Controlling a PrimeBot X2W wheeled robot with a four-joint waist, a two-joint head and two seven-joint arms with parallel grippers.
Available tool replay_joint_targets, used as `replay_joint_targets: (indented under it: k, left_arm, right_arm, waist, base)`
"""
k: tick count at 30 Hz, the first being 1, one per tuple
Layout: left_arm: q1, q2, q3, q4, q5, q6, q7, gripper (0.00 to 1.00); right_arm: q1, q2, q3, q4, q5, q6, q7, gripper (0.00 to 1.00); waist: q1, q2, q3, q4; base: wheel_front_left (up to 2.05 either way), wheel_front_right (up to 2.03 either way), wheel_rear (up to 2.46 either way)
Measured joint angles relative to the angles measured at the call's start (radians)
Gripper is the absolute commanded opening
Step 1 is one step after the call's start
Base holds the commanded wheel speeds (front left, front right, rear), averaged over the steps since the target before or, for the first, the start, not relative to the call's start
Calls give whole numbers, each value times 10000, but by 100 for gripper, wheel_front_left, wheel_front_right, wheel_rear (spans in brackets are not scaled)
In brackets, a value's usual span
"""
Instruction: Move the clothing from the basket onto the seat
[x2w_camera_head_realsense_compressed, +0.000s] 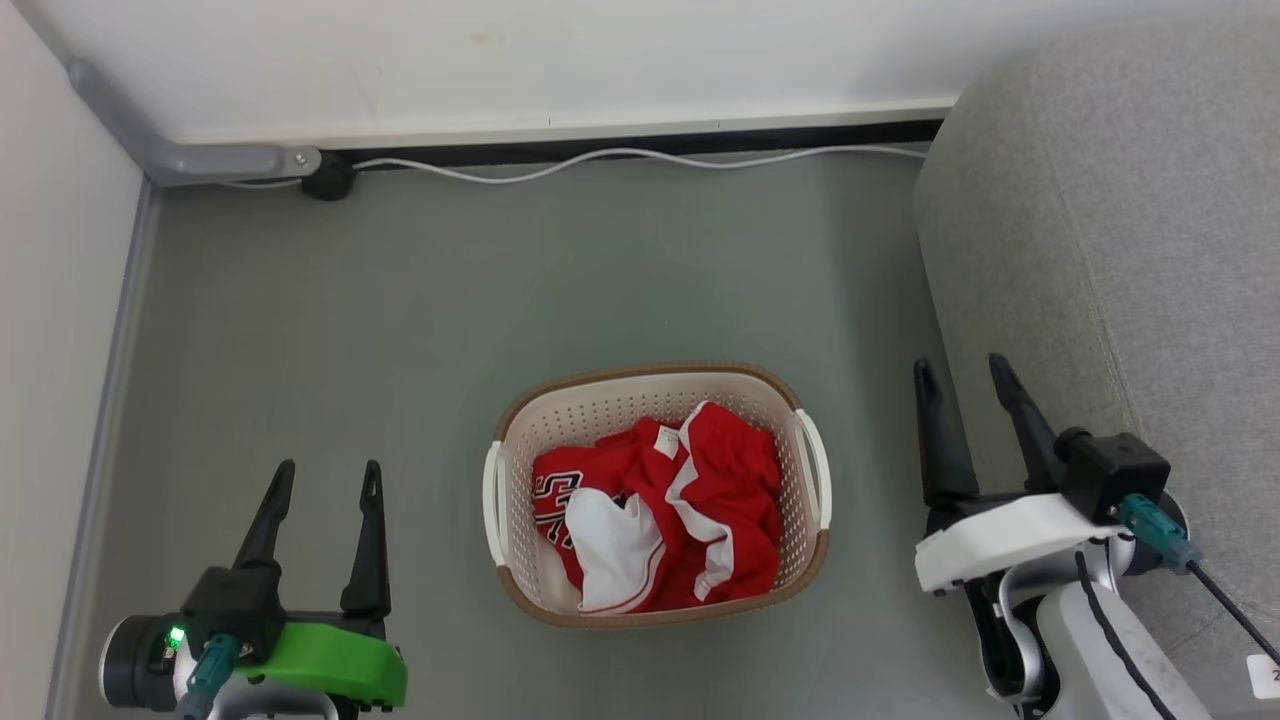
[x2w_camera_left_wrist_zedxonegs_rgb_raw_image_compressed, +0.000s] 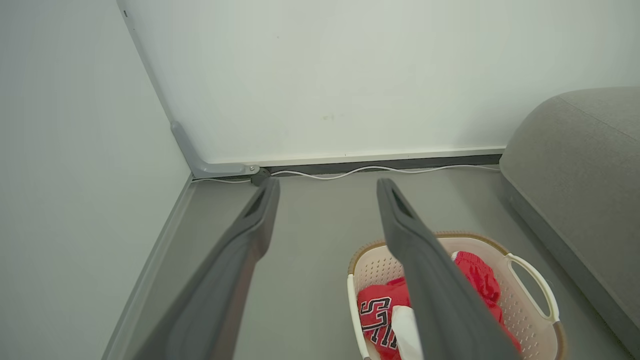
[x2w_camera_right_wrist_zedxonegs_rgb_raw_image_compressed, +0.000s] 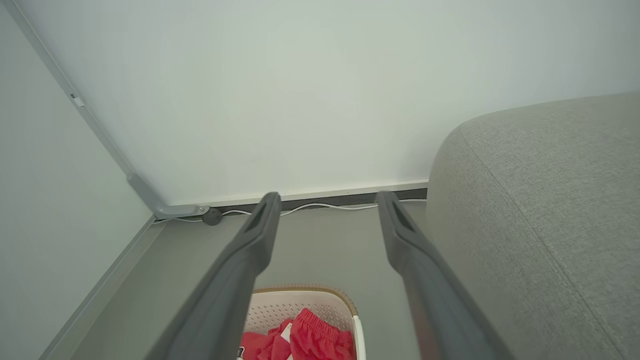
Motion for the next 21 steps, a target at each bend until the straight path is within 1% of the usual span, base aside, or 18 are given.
replay_joint_targets:
  k: [7,21]
  left_arm:
    - [-754,-38,-385,523,274,-102,0,100]
    - [-2708,-123,-1645,1883,1072,-600,136,100]
  right_arm:
    - [-544,-4,-464,-433,-159,-73,-2,100]
    - [-1883,-10,-1110,-1060,-238,-88,-19,100]
  waist:
    - [0,0,932,-109]
    - [1,0,2868,-610]
  base:
    - [0,0,0]
    - [0,0,0]
